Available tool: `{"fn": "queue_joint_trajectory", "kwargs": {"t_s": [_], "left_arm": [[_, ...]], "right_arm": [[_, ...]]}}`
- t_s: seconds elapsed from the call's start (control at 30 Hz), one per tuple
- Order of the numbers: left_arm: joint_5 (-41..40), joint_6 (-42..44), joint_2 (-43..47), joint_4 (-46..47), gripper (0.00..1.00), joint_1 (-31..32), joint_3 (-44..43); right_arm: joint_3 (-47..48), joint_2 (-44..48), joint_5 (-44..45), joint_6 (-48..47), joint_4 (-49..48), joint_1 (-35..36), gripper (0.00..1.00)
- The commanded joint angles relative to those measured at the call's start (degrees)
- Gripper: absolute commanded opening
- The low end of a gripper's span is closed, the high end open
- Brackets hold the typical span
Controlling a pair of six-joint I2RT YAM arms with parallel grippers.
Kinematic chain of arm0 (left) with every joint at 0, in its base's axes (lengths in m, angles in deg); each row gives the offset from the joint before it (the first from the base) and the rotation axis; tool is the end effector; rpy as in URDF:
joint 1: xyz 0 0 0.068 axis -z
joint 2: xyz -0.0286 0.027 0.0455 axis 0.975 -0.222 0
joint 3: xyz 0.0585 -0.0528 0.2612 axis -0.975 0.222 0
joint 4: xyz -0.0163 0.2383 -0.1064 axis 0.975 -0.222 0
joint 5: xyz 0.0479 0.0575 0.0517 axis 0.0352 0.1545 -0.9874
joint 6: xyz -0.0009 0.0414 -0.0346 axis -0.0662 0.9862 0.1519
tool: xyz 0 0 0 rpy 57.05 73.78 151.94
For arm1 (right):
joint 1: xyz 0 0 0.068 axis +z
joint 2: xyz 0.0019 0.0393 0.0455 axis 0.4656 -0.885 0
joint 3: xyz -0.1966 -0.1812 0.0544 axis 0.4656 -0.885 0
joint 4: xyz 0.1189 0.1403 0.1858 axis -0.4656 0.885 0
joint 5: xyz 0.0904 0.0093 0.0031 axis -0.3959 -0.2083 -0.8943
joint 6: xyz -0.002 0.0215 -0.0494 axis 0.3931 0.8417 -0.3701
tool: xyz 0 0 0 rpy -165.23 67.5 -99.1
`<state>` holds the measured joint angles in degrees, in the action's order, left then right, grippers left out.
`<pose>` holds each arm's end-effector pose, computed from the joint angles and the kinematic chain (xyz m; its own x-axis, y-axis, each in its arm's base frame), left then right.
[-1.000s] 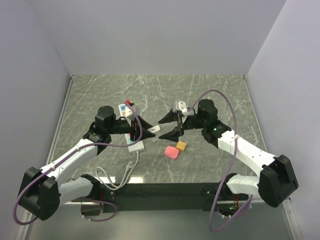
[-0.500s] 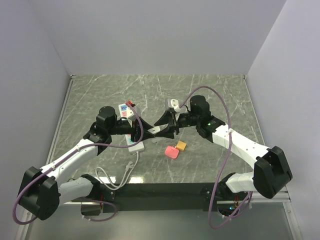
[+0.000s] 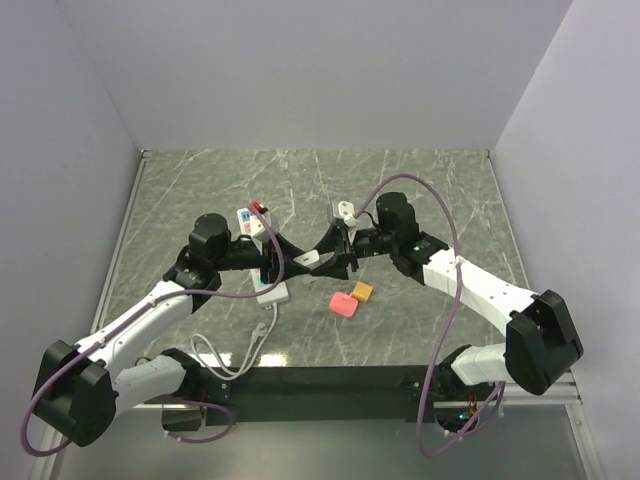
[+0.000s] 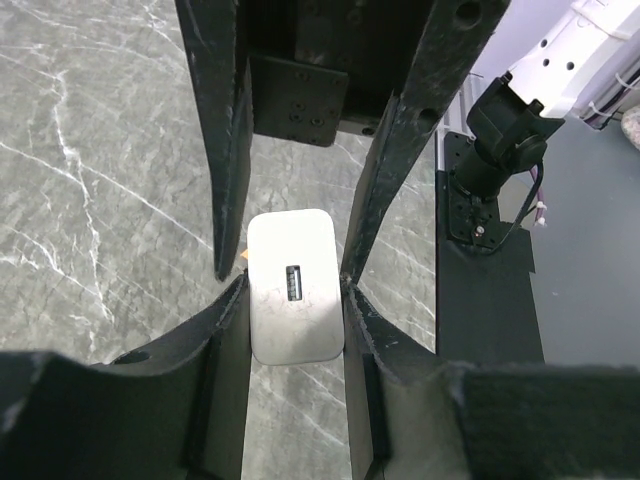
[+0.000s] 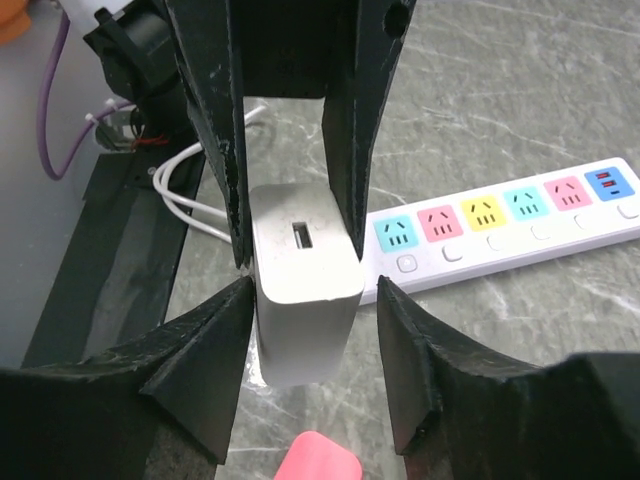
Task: Insert the plug
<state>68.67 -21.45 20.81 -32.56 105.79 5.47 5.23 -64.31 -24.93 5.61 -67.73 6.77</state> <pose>0.1926 -0.1372 0.2883 -0.2108 0.0526 -0.9761 0.9653 0.1687 -0.1994 0.2232 0.1906 0.2906 0.0239 -0.1565 -0.9874 -0.9962 -0.0868 -0.0104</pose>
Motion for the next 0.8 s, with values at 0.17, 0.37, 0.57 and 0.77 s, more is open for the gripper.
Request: {"fn": "queue_joint_trajectory", "kwargs": {"t_s": [0.17, 0.37, 0.57, 0.77], "left_arm": [[0.5, 1.2, 0.7, 3.2, 0.00, 0.4, -0.9], [-6.1, 0.0, 0.5, 3.3, 0.44, 0.3, -1.0], [-16.8, -2.4, 2.9, 4.5, 0.75, 0.1, 0.7], [-26.8, -7.7, 3.1, 5.2, 0.86, -3.6, 1.2]], "right_arm": [[2.4, -0.3, -2.1, -1.8, 0.9, 0.4, 0.08], [1.3, 0.2, 0.3, 1.0, -2.6, 0.2, 0.00], [-0.9, 1.1, 5.1, 7.0, -9.5, -3.8, 0.00], [-3.8, 2.2, 7.3, 12.0, -16.2, -9.4, 0.00]]}}
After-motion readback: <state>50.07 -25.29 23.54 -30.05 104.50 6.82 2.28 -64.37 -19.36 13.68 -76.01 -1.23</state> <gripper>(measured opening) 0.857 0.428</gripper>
